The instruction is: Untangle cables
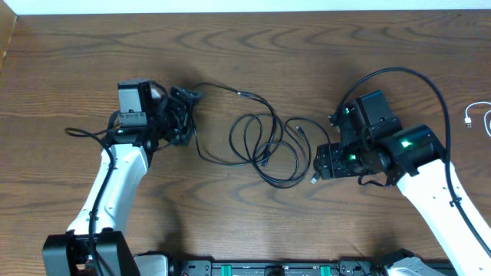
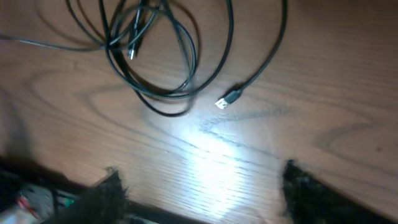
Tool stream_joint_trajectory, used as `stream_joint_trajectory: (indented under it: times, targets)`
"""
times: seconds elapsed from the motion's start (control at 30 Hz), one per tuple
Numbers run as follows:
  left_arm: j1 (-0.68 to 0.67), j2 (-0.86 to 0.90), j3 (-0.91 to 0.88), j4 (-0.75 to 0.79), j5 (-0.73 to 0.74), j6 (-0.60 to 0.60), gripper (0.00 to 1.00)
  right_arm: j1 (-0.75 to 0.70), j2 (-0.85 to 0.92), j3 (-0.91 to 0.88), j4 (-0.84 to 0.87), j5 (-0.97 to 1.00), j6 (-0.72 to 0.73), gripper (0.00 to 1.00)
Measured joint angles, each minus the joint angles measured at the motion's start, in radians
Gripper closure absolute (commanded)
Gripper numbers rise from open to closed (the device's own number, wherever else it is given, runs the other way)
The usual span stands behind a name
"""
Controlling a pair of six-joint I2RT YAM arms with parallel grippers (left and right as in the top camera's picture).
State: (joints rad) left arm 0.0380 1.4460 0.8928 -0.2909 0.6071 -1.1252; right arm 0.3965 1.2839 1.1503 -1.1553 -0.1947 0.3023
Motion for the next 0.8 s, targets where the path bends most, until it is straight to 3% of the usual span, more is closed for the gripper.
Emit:
stream_joint_trajectory:
  times: [0.07,0.17,0.37,0.6,0.8]
  targets:
    - [-0.006,0.000,0.000,-0.087,0.027,0.017,0.16,0.000,0.002,-0.009,0.007,0.001,0.016,0.01]
    - [-0.034,0.000,0.000,-0.186,0.045,0.035,0.16,0.000,0.002,-0.020,0.041,0.000,0.043,0.01]
    - [-0.142,0.000,0.000,-0.204,0.035,0.080,0.16,0.029,0.003,-0.113,0.264,-0.059,0.052,0.01]
    - [-0.247,0.000,0.000,-0.226,-0.133,0.087,0.15,0.114,0.040,-0.297,0.617,-0.187,0.016,0.08]
    - [-0.250,0.000,0.000,-0.225,-0.213,0.082,0.16,0.159,0.153,-0.360,0.740,-0.195,0.003,0.09]
